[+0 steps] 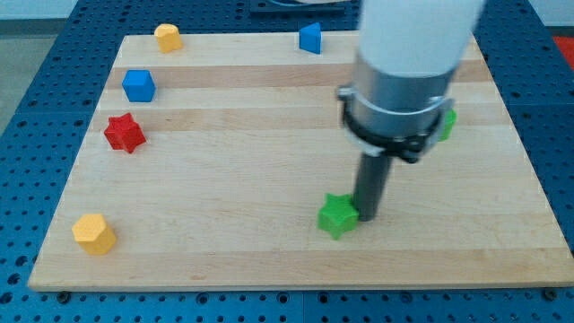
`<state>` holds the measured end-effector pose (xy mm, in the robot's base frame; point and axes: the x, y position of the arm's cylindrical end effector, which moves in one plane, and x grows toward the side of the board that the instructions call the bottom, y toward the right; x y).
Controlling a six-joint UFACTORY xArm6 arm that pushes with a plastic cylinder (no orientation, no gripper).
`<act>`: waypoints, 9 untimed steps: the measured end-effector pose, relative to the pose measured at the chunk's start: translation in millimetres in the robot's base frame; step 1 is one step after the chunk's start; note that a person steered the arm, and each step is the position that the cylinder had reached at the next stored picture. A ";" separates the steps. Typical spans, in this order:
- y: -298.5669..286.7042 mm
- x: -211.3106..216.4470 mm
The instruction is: Move arm away from green star
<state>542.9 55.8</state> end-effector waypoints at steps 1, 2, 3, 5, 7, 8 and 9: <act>-31.8 0.0; -30.1 0.0; -24.1 0.0; -16.3 0.0; -5.1 -9.3; -3.9 -25.7; -5.0 -42.9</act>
<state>500.0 50.9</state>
